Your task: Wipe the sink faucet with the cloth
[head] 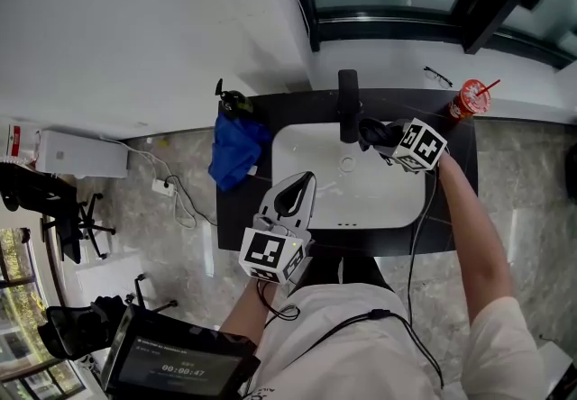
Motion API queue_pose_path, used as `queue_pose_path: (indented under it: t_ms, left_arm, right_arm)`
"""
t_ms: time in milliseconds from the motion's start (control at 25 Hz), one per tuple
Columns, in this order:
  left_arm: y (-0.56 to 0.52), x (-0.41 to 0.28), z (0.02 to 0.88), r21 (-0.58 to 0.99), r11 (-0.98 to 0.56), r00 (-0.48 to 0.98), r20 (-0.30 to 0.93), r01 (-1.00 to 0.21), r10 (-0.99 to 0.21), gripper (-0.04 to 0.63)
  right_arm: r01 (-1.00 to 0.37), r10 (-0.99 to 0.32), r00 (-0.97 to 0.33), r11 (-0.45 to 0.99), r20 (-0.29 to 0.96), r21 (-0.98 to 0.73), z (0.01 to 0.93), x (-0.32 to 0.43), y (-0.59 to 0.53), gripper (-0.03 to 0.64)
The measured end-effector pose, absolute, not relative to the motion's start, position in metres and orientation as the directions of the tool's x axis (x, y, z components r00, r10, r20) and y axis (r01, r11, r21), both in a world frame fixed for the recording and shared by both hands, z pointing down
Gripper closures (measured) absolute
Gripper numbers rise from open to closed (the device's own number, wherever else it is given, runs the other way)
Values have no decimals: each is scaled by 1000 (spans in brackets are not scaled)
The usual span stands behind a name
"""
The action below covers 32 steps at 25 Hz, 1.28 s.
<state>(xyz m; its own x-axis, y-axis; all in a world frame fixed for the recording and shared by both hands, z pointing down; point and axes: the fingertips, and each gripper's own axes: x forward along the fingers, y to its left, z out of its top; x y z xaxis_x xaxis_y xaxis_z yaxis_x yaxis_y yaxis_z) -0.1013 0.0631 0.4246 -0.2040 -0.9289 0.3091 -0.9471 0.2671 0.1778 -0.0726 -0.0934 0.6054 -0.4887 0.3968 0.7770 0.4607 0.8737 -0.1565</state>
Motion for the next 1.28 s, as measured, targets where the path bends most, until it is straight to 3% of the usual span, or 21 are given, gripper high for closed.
queue_pose_path:
  t_ms: [320, 560, 960, 1120, 1280]
  left_arm:
    - [64, -107, 423, 167, 273, -213, 306, -948, -928, 603]
    - [67, -106, 425, 170, 276, -214, 311, -946, -926, 603]
    - [63, -101, 423, 176, 259, -197, 305, -950, -932, 603]
    - [60, -100, 423, 177, 253, -192, 303, -951, -933, 603]
    - [60, -100, 423, 175, 251, -191, 300, -952, -935, 603]
  right_arm:
    - [388, 307, -595, 919, 743, -69, 586, -135, -108, 518]
    - [464, 366, -597, 884, 714, -65, 577, -134, -86, 518]
    - [596, 539, -471, 778, 699, -198, 579, -82, -36, 518]
    - [637, 612, -360, 712, 704, -293, 589, -54, -10, 518]
    - [642, 590, -228, 689, 775, -336, 615, -25, -13, 518]
